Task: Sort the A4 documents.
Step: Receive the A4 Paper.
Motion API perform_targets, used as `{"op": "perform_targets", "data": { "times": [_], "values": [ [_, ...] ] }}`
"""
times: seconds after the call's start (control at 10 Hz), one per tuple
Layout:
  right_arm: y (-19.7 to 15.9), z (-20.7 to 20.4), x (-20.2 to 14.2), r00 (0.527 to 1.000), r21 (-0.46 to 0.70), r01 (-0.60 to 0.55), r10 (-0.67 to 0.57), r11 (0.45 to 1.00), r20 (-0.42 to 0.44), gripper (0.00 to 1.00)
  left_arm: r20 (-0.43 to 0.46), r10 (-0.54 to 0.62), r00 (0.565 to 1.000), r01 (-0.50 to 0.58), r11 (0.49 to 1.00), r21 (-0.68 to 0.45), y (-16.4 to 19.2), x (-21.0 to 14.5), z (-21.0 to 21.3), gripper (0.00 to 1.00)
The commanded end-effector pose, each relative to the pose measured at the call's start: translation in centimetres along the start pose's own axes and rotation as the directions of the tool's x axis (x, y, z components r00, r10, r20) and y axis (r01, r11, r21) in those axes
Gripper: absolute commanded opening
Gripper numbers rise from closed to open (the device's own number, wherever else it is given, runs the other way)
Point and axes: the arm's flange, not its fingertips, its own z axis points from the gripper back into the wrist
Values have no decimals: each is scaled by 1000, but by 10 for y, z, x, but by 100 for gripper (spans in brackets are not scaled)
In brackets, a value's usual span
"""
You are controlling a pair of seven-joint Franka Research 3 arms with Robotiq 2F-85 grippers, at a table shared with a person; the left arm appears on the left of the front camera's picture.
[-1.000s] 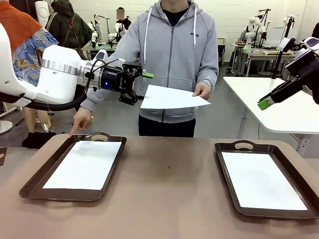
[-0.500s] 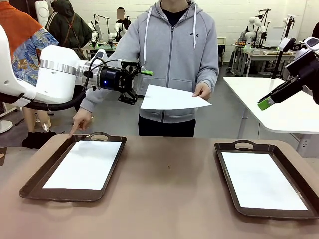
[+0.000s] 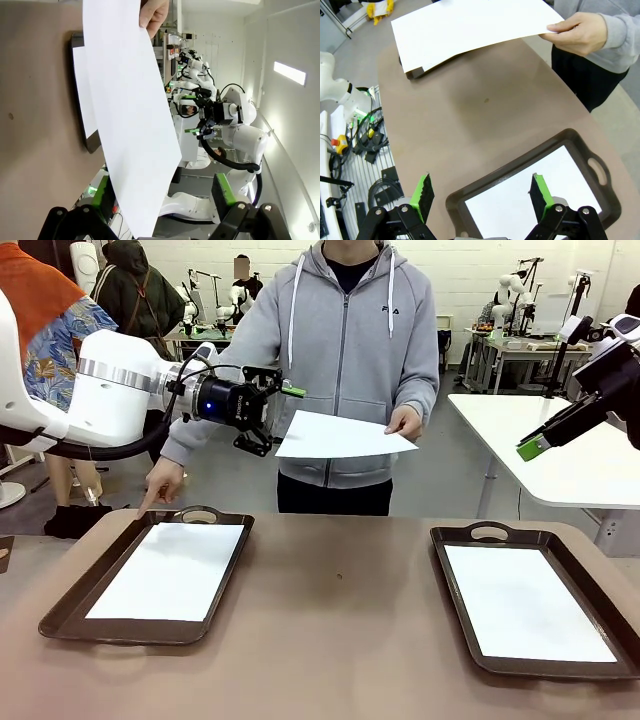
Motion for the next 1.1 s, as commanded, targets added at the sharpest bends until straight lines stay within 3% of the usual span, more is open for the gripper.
{"op": "perform_targets", "data": {
  "times": [0.0,0.9,1.0],
  "values": [
    [0,-1,1,1000,4,-2,2,1000,2,100,-16,14,1000,-14,1000,7,-5,8,4,100],
    [0,-1,1,1000,4,-2,2,1000,2,100,-46,18,999,-16,999,40,-4,7,5,100],
    [0,-1,1,1000,4,-2,2,1000,2,100,-15,1,1000,-1,1000,29,1,2,2,100]
  ]
}}
